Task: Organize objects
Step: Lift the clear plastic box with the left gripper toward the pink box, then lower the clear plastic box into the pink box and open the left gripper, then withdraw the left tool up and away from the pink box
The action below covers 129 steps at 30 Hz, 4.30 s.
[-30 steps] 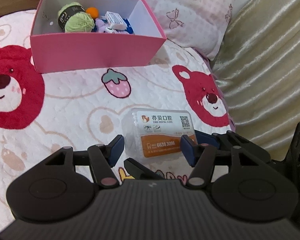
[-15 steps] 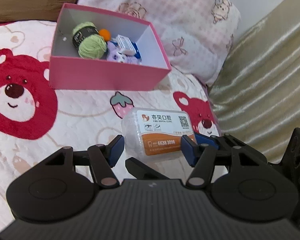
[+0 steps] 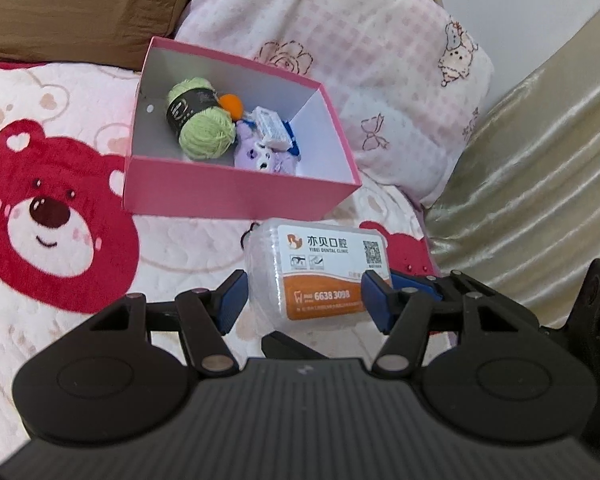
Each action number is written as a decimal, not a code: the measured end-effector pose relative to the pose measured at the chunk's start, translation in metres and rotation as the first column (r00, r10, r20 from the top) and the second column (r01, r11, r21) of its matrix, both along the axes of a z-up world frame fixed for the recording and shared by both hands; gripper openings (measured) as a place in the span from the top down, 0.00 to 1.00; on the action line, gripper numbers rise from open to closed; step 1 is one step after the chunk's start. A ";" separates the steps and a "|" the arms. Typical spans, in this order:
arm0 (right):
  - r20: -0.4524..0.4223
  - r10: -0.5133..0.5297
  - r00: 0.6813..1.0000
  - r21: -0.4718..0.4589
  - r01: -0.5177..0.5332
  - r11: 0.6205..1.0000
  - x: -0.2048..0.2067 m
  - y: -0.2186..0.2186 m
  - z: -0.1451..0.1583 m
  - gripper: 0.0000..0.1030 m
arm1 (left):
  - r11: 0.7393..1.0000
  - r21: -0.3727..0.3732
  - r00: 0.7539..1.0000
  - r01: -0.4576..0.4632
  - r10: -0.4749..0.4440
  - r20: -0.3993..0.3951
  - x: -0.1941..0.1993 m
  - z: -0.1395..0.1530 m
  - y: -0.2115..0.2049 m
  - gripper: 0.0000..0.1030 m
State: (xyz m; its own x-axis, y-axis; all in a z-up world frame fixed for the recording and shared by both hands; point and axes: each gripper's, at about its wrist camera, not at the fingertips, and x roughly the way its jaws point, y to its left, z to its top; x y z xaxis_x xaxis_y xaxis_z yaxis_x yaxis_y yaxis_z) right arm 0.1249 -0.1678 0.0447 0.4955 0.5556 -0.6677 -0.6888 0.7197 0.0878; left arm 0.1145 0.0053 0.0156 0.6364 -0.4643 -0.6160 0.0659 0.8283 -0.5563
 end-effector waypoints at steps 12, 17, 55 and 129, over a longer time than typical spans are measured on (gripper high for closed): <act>0.080 0.037 0.996 -0.011 -0.036 0.999 0.037 0.019 0.023 0.06 | 1.000 0.017 0.999 0.001 -0.002 0.045 0.051 0.028 0.013 0.41; 0.040 0.065 0.997 0.009 -0.066 0.998 0.078 0.024 0.031 0.06 | 1.000 0.018 1.000 -0.015 0.014 0.021 0.087 0.032 0.019 0.41; -0.228 0.032 0.973 0.031 -0.025 0.999 0.239 0.039 -0.041 0.43 | 0.987 -0.049 0.970 -0.156 0.143 -0.198 0.224 -0.079 0.036 0.38; -0.057 -0.073 0.996 -0.060 0.069 0.996 0.112 -0.006 0.036 0.54 | 0.950 0.305 0.989 -0.067 0.103 -0.105 0.093 0.039 0.008 0.36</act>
